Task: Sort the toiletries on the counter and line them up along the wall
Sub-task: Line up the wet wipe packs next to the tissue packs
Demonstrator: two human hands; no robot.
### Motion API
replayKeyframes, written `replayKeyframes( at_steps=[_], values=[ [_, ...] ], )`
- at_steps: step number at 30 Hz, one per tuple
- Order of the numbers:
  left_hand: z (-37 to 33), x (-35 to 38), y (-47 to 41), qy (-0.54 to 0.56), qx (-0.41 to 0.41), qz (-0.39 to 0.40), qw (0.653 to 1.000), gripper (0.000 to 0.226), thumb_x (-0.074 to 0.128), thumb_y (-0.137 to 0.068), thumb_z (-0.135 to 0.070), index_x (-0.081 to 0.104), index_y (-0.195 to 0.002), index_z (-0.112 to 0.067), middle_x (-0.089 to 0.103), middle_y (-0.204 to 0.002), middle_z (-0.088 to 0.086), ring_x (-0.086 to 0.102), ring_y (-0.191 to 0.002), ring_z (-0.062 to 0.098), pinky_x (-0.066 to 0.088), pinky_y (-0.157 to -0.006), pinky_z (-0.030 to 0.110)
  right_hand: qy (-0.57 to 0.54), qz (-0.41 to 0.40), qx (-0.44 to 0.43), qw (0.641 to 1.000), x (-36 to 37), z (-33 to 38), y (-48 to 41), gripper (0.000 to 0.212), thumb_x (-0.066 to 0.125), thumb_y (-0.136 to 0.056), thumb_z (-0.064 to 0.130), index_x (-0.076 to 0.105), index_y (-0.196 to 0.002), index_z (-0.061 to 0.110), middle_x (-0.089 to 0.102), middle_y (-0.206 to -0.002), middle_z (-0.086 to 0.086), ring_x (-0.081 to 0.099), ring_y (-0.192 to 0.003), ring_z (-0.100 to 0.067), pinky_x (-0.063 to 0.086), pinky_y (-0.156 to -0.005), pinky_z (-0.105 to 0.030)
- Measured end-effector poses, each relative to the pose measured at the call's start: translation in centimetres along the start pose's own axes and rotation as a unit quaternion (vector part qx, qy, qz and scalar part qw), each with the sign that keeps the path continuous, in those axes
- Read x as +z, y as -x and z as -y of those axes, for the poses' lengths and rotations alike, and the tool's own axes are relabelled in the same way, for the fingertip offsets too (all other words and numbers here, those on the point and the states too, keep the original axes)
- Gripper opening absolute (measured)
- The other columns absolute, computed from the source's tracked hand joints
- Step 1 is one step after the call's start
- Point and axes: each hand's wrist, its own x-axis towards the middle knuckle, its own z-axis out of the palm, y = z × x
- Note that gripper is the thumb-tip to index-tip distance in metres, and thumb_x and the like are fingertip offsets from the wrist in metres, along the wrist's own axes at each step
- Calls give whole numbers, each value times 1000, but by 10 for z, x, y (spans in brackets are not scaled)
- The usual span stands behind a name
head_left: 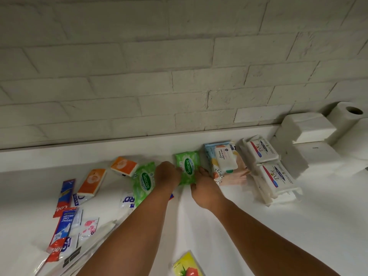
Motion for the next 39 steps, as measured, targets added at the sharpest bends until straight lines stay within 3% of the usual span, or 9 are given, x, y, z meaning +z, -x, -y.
replayKeyframes(
  at_steps=[2,4,12,16,21,24,29,34,39],
  values=[
    [3,-10,9,8,16,-33,999,33,62,-94,-31,69,-116,-6,71,-115,12,65,-109,30,48,-87,31,-3,-17,-15,1000,-1,8,4,55,47,-96,18,34,-149,9,28,-157,-12,24,-147,-25,26,-119,-35],
    [11,-24,20,22,27,-58,998,30,60,-96,-28,68,-120,-11,70,-118,8,64,-109,26,42,-82,25,-25,-39,-25,999,-2,20,8,54,47,-97,21,35,-149,9,32,-157,-10,26,-146,-23,24,-119,-31],
    [78,-81,51,-57,43,-82,994,22,61,-94,-18,72,-109,-8,72,-110,13,65,-102,32,47,-85,33,-88,-26,-19,996,6,75,18,45,56,-94,28,54,-135,10,57,-136,-9,54,-124,-26,43,-105,-32],
    [105,-91,55,-31,-1,-48,998,21,63,-91,-20,69,-108,-8,72,-107,9,65,-100,29,43,-78,27,-81,5,-5,997,22,100,17,27,57,-90,23,64,-113,9,67,-106,-12,64,-99,-31,53,-82,-35],
    [116,-93,49,-4,-12,-14,1000,14,63,-89,-27,67,-94,-15,69,-86,0,65,-85,23,39,-63,25,-36,28,20,999,46,115,8,40,56,-90,32,57,-124,10,66,-114,-11,62,-101,-29,50,-92,-37],
    [117,-95,44,6,-28,-12,1000,16,62,-87,-29,61,-78,-15,61,-70,-3,61,-74,22,33,-52,23,-49,11,42,998,51,119,3,36,61,-88,28,60,-120,11,67,-110,-9,65,-98,-28,54,-87,-35],
    [117,-99,40,37,-35,16,999,14,68,-86,-28,70,-84,-15,65,-73,-2,58,-69,19,33,-49,19,-82,-1,71,994,58,122,3,31,65,-82,17,63,-112,12,67,-104,-8,65,-93,-26,50,-74,-26],
    [128,-102,38,81,-50,64,993,21,75,-84,-33,76,-94,-15,75,-85,1,69,-78,20,49,-63,25,-119,-31,82,989,61,126,10,43,67,-78,8,61,-121,13,62,-110,-8,61,-97,-23,40,-75,-19],
    [139,-106,45,186,-67,118,973,24,84,-78,-23,76,-100,-15,78,-92,2,75,-85,23,60,-84,44,-290,-66,135,945,49,131,25,48,67,-77,0,60,-123,13,66,-99,5,61,-85,-9,46,-70,-16]
  ],
)
